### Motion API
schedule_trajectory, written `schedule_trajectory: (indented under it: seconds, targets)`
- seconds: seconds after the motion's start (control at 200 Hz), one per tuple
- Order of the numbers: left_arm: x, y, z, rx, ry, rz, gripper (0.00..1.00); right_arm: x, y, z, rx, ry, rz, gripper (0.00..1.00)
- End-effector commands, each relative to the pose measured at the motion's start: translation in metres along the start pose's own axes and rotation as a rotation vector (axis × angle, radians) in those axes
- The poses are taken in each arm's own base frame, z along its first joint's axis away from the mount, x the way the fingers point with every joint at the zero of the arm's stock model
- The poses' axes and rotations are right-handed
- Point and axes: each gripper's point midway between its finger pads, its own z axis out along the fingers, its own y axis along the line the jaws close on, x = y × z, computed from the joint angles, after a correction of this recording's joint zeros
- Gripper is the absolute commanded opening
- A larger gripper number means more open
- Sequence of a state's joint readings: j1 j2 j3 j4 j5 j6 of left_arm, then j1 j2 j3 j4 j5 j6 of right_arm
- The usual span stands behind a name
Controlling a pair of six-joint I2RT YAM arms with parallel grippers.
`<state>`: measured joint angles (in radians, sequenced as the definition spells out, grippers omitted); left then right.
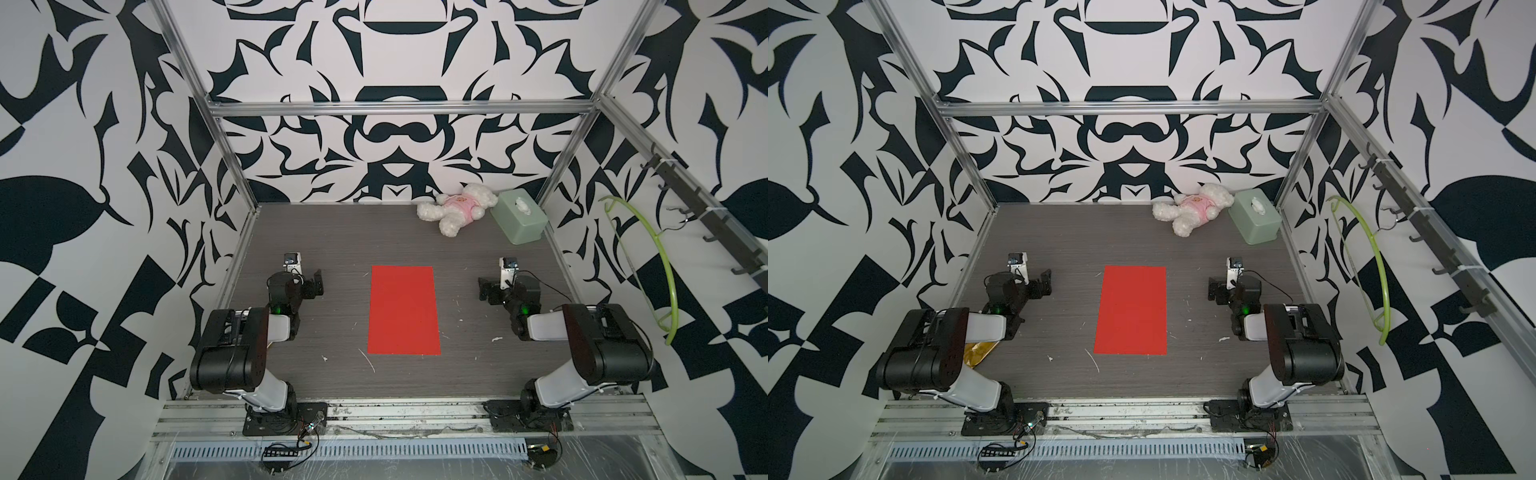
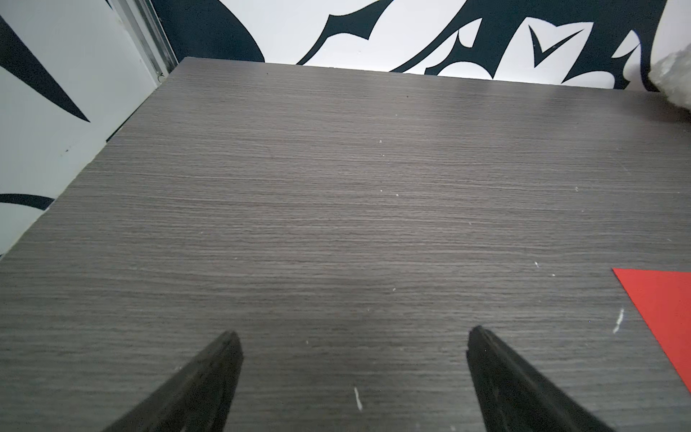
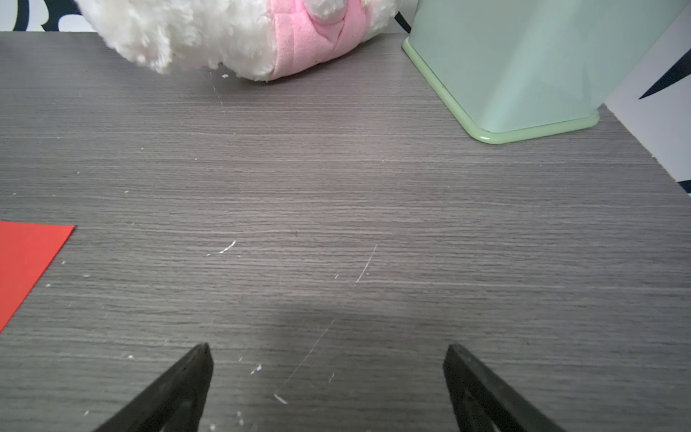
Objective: Fold the rectangular paper in half along the long edge
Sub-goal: Pick up the paper from the center of the board.
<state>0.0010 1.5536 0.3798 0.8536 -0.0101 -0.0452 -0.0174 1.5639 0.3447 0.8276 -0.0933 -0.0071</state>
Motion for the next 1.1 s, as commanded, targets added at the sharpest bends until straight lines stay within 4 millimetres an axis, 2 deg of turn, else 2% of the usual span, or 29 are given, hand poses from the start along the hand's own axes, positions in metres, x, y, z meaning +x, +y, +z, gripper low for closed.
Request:
schedule_trajectory:
  seconds: [0.0,0.32,0.38,0.435,0.495,0.505,0.515,0.59,0.615,0.685,0.765,0.79,0.85,0.9,0.96,1.02,1.035,1.095]
  targets:
    - [-0.009,-0.001,0.000,0.009,-0.020,0.001,0.99,-0.024,0.002,0.000,-0.008,-0.066,-0.002,0.99]
    - [-0.010,-0.001,-0.001,0.004,-0.032,-0.003,0.99,-0.024,0.001,0.000,-0.006,-0.064,-0.003,0.99]
    - [-0.026,-0.002,-0.006,0.005,-0.073,-0.003,0.99,-0.026,-0.002,-0.001,0.016,-0.076,0.002,0.99]
    - [-0.039,-0.003,-0.014,-0.009,-0.031,-0.010,0.99,-0.031,-0.016,-0.004,0.142,-0.062,0.024,0.99]
    - [-0.060,0.000,-0.026,-0.052,0.006,-0.059,0.99,-0.043,-0.018,-0.013,0.191,-0.047,0.010,0.99]
    - [-0.059,0.000,-0.027,-0.056,0.026,-0.068,0.99,-0.044,-0.018,-0.014,0.191,-0.037,0.010,0.99]
    - [-0.070,-0.001,-0.033,-0.053,0.004,-0.075,0.99,-0.049,-0.018,-0.016,0.191,-0.036,0.012,0.99]
    - [-0.096,-0.025,-0.051,0.009,-0.034,-0.047,0.99,-0.075,-0.024,-0.032,0.244,0.042,0.060,0.99]
    - [-0.105,-0.039,-0.058,0.046,-0.067,-0.017,0.99,-0.087,-0.020,-0.036,0.231,0.052,0.058,0.99]
    - [-0.122,-0.081,-0.080,0.129,-0.171,0.058,0.99,-0.114,0.008,-0.047,0.142,0.057,0.065,0.99]
    - [-0.132,-0.125,-0.098,0.200,-0.263,0.087,0.99,-0.132,0.046,-0.059,0.054,0.012,0.069,0.99]
    - [-0.135,-0.131,-0.099,0.185,-0.273,0.067,0.99,-0.135,0.061,-0.062,0.005,0.005,0.057,0.99]
    - [-0.135,-0.131,-0.091,0.088,-0.228,-0.021,0.99,-0.143,0.094,-0.072,-0.082,0.000,0.025,0.99]
    - [-0.130,-0.129,-0.081,0.030,-0.142,-0.098,0.99,-0.148,0.102,-0.080,-0.073,0.018,0.033,0.99]
    - [-0.120,-0.125,-0.069,-0.038,-0.031,-0.134,0.99,-0.147,0.098,-0.085,-0.044,0.055,0.060,0.99]
    - [-0.114,-0.121,-0.063,-0.105,0.061,-0.152,0.99,-0.149,0.076,-0.092,0.070,0.033,0.127,0.99]
    - [-0.105,-0.118,-0.058,-0.141,0.103,-0.142,0.99,-0.148,0.071,-0.095,0.095,0.023,0.152,0.99]
    - [-0.097,-0.106,-0.057,-0.258,0.210,-0.124,0.99,-0.140,0.035,-0.109,0.286,-0.012,0.281,0.99]
